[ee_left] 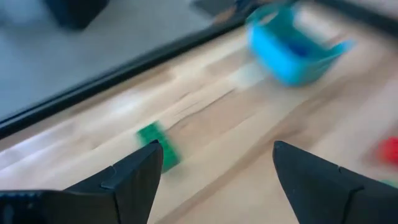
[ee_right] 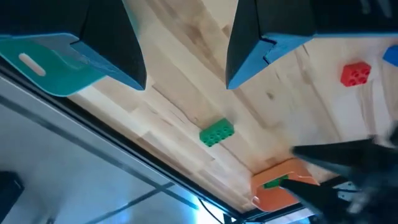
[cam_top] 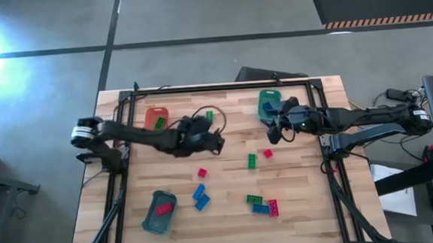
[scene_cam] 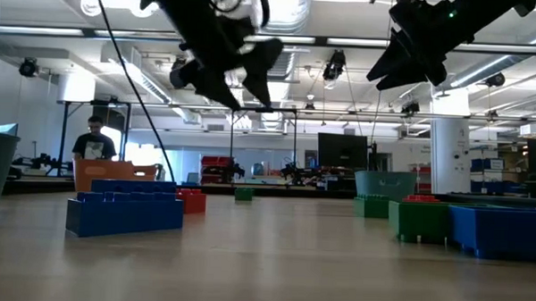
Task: Sort & place blocks by color
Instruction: Put the green game piece into the orange bin
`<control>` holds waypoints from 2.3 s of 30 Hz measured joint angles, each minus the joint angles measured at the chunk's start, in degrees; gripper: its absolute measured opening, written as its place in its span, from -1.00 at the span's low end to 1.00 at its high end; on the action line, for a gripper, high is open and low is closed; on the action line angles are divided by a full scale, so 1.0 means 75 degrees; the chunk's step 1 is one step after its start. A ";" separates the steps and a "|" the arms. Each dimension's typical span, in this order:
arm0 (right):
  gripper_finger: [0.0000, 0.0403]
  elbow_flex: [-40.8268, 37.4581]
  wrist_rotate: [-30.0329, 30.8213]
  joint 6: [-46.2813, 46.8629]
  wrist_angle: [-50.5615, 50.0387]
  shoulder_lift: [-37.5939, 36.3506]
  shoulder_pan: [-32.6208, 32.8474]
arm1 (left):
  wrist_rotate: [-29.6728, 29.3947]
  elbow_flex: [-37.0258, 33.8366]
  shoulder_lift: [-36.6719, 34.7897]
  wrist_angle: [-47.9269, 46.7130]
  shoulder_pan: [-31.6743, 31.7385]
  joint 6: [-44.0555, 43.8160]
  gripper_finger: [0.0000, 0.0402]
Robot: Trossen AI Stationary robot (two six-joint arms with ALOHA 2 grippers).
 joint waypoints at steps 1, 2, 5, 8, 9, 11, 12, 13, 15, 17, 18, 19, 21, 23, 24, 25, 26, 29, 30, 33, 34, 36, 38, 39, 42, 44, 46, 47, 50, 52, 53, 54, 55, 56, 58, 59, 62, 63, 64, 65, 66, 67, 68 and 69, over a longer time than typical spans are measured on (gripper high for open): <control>0.04 -0.0003 0.0003 -0.0052 -0.0006 -0.0020 0.0000 | 0.0100 0.0223 0.0179 -0.0423 0.0140 -0.0116 0.42; 0.04 -0.0003 0.0006 -0.0097 -0.0009 -0.0025 -0.0002 | 0.0162 0.0402 0.0346 -0.0678 0.0284 -0.0171 0.42; 0.04 -0.0003 0.0006 -0.0212 -0.0045 -0.0074 -0.0003 | 0.0508 0.0700 0.0750 -0.0850 0.0756 -0.0179 0.42; 0.04 -0.0003 0.0003 -0.0277 -0.0058 -0.0118 -0.0003 | 0.0942 0.0851 0.1107 -0.0816 0.1252 -0.0187 0.42; 0.04 -0.0003 0.0003 -0.0325 -0.0058 -0.0125 -0.0003 | 0.1034 0.0875 0.1231 -0.0767 0.1396 -0.0224 0.42; 0.04 -0.0003 0.0005 -0.0374 -0.0060 -0.0141 -0.0003 | 0.1227 0.0877 0.1437 -0.0767 0.1676 -0.0309 0.42; 0.04 -0.0003 0.0004 -0.0395 -0.0058 -0.0142 -0.0003 | 0.1325 0.0871 0.1533 -0.0769 0.1787 -0.0322 0.42; 0.04 -0.0003 0.0006 -0.0408 -0.0059 -0.0143 -0.0003 | 0.1426 0.0868 0.1615 -0.0752 0.1879 -0.0333 0.42; 0.04 -0.0003 0.0006 -0.0441 -0.0064 -0.0144 -0.0003 | 0.1587 0.0854 0.1795 -0.0740 0.1985 -0.0461 0.42; 0.04 -0.0003 0.0006 -0.0457 -0.0067 -0.0145 -0.0003 | 0.1652 0.0851 0.1974 -0.0728 0.2031 -0.0517 0.42; 0.04 -0.0003 0.0006 -0.0463 -0.0067 -0.0142 -0.0003 | 0.1673 0.0851 0.2058 -0.0703 0.2043 -0.0523 0.42; 0.04 -0.0006 0.0006 -0.0483 -0.0064 -0.0145 -0.0003 | 0.1723 0.0846 0.2129 -0.0664 0.2049 -0.0534 0.42; 0.04 -0.0006 0.0006 -0.0541 -0.0067 -0.0142 -0.0003 | 0.1784 0.0839 0.2278 -0.0472 0.2049 -0.0541 0.42; 0.04 -0.0006 0.0006 -0.0547 -0.0069 -0.0143 -0.0003 | 0.1812 0.0839 0.2394 -0.0390 0.2049 -0.0541 0.42; 0.04 -0.0006 0.0006 -0.0547 -0.0067 -0.0145 -0.0003 | 0.1817 0.0839 0.2428 -0.0296 0.2052 -0.0543 0.42; 0.04 -0.0006 0.0004 -0.0547 -0.0067 -0.0145 -0.0003 | 0.1817 0.0839 0.2474 -0.0244 0.2058 -0.0543 0.42; 0.04 -0.0006 0.0006 -0.0547 -0.0070 -0.0144 -0.0003 | 0.1817 0.0839 0.2518 -0.0210 0.2063 -0.0540 0.42; 0.04 -0.0006 0.0006 -0.0547 -0.0067 -0.0142 -0.0003 | 0.1817 0.0838 0.2619 -0.0132 0.2077 -0.0540 0.42; 0.04 -0.0009 0.0006 -0.0547 -0.0061 -0.0144 -0.0003 | 0.1817 0.0821 0.2626 -0.0118 0.2079 -0.0540 0.42; 0.04 -0.0009 0.0008 -0.0547 -0.0058 -0.0142 -0.0003 | 0.1811 0.0717 0.2626 0.0092 0.2079 -0.0537 0.42; 0.04 -0.0009 0.0006 -0.0545 -0.0064 -0.0142 -0.0006 | 0.1811 0.0693 0.2626 0.0155 0.2079 -0.0539 0.42; 0.04 -0.0009 0.0006 -0.0547 -0.0058 -0.0142 -0.0003 | 0.1810 0.0653 0.2626 0.0231 0.2080 -0.0536 0.41; 0.04 -0.0009 0.0006 -0.0544 -0.0061 -0.0142 -0.0003 | 0.1811 0.0649 0.2626 0.0272 0.2093 -0.0537 0.38; 0.04 -0.0009 0.0006 -0.0544 -0.0061 -0.0142 -0.0005 | 0.1804 0.0647 0.2629 0.0272 0.2096 -0.0548 0.35; 0.04 -0.0011 0.0006 -0.0544 -0.0061 -0.0142 -0.0003 | 0.1788 0.0624 0.2655 0.0269 0.2114 -0.0663 0.26; 0.04 -0.0019 0.0006 -0.0544 -0.0062 -0.0142 -0.0003 | 0.1788 0.0616 0.2658 0.0268 0.2114 -0.0691 0.20; 0.04 -0.0020 0.0006 -0.0544 -0.0061 -0.0142 -0.0004 | 0.1785 0.0597 0.2658 0.0267 0.2114 -0.0698 0.13; 0.04 -0.0020 0.0006 -0.0544 -0.0061 -0.0142 -0.0003 | 0.1787 0.0589 0.2658 0.0257 0.2114 -0.0701 0.10; 0.04 -0.0020 0.0006 -0.0544 -0.0061 -0.0142 -0.0003 | 0.1788 0.0583 0.2658 0.0240 0.2114 -0.0701 -0.01; 0.04 -0.0020 0.0006 -0.0541 -0.0061 -0.0142 -0.0003 | 0.1788 0.0583 0.2658 0.0240 0.2114 -0.0702 -0.08; 0.04 -0.0020 0.0006 -0.0542 -0.0061 -0.0142 -0.0003 | 0.1788 0.0583 0.2658 0.0240 0.2114 -0.0703 -0.11; 0.04 -0.0020 0.0006 -0.0541 -0.0061 -0.0142 -0.0003 | 0.1788 0.0583 0.2658 0.0240 0.2114 -0.0703 -0.15; 0.04 -0.0020 0.0006 -0.0541 -0.0061 -0.0142 -0.0006 | 0.1788 0.0583 0.2658 0.0243 0.2114 -0.0705 -0.18; 0.04 -0.0020 0.0006 -0.0541 -0.0061 -0.0142 -0.0003 | 0.1787 0.0583 0.2658 0.0240 0.2114 -0.0708 -0.21; 0.04 -0.0020 0.0006 -0.0541 -0.0061 -0.0142 -0.0003 | 0.1788 0.0583 0.2658 0.0243 0.2111 -0.0709 -0.26; 0.04 -0.0020 0.0006 -0.0541 -0.0061 -0.0142 -0.0003 | 0.1788 0.0583 0.2658 0.0243 0.2111 -0.0709 -0.27; 0.04 -0.0020 0.0006 -0.0542 -0.0061 -0.0142 -0.0003 | 0.1786 0.0583 0.2658 0.0259 0.2111 -0.0709 -0.29; 0.04 -0.0020 0.0006 -0.0541 -0.0061 -0.0142 -0.0003 | 0.1778 0.0583 0.2658 0.0263 0.2108 -0.0709 -0.29; 0.04 -0.0020 0.0006 -0.0541 -0.0061 -0.0142 -0.0003 | 0.1758 0.0583 0.2658 0.0263 0.2099 -0.0709 -0.30; 0.04 -0.0020 0.0006 -0.0541 -0.0061 -0.0142 -0.0003 | 0.1749 0.0583 0.2658 0.0263 0.2091 -0.0709 -0.30; 0.04 -0.0020 0.0006 -0.0544 -0.0061 -0.0142 -0.0003 | 0.1739 0.0583 0.2658 0.0263 0.2068 -0.0709 -0.30; 0.04 -0.0020 0.0006 -0.0544 -0.0061 -0.0142 -0.0004 | 0.1707 0.0583 0.2655 0.0261 0.2046 -0.0709 -0.30; 0.04 -0.0020 0.0006 -0.0543 -0.0061 -0.0142 -0.0005 | 0.1692 0.0583 0.2624 0.0230 0.2008 -0.0704 -0.30; 0.04 -0.0020 0.0006 -0.0544 -0.0061 -0.0142 -0.0004 | 0.1655 0.0583 0.2578 0.0200 0.1967 -0.0670 -0.30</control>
